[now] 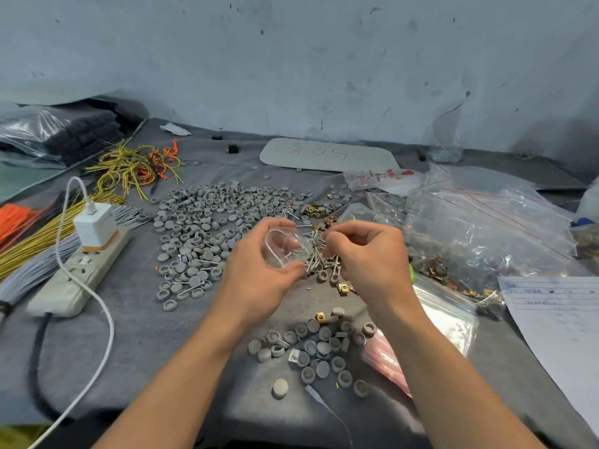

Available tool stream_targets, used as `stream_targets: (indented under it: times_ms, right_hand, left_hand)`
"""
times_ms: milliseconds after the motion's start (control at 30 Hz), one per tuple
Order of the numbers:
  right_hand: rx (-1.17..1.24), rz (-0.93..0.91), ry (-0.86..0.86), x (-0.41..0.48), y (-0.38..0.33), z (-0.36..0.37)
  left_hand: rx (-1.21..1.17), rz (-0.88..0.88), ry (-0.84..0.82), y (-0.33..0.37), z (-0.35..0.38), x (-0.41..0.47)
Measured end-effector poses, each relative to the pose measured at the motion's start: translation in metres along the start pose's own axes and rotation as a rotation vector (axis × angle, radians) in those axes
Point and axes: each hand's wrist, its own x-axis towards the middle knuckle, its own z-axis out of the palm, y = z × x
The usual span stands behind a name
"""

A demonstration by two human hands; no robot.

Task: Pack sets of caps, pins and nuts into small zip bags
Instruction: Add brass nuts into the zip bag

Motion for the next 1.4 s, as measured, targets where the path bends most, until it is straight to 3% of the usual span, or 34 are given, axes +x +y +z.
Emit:
stream_targets:
  times_ms: [100, 167, 467, 600, 733, 800, 900, 1400]
  right_hand:
    - [-0.574, 0.01, -0.295, -0.002, 0.007, -0.005]
    - [-0.813, 0.024, -0.467, -0.009, 0.012, 0.001]
    - [-0.896, -0.022, -0.602, -0.016, 0.011, 0.001]
    - [-0.769, -0.011, -0.531, -0.016, 0.014, 0.001]
    - [-0.148, 0.114, -0.344, -0.01, 0.006, -0.004]
    - [0.148, 0.178, -0.33, -0.008, 0.001, -0.008]
    - [0.355, 0.211, -0.336, -0.008, -0.001, -0.01]
    - [0.378, 0.064, -0.31, -0.008, -0.001, -0.007]
  left_hand:
    - [-0.138, -0.074, 0.055, -0.001, -0.005, 0.003]
    - [-0.243, -0.118, 0.084, -0.002, -0.007, 0.005]
    - [-0.335, -0.143, 0.135, 0.0, -0.011, 0.008]
    - [-0.331, -0.135, 0.111, 0.001, -0.01, 0.007]
    - [-0.308, -0.123, 0.091, -0.001, -0.009, 0.007]
    - [-0.276, -0.114, 0.081, -0.002, -0.007, 0.007]
    - [-0.173, -0.071, 0.055, -0.002, -0.004, 0.005]
    - [0.01, 0.031, -0.01, -0.006, 0.004, 0.002]
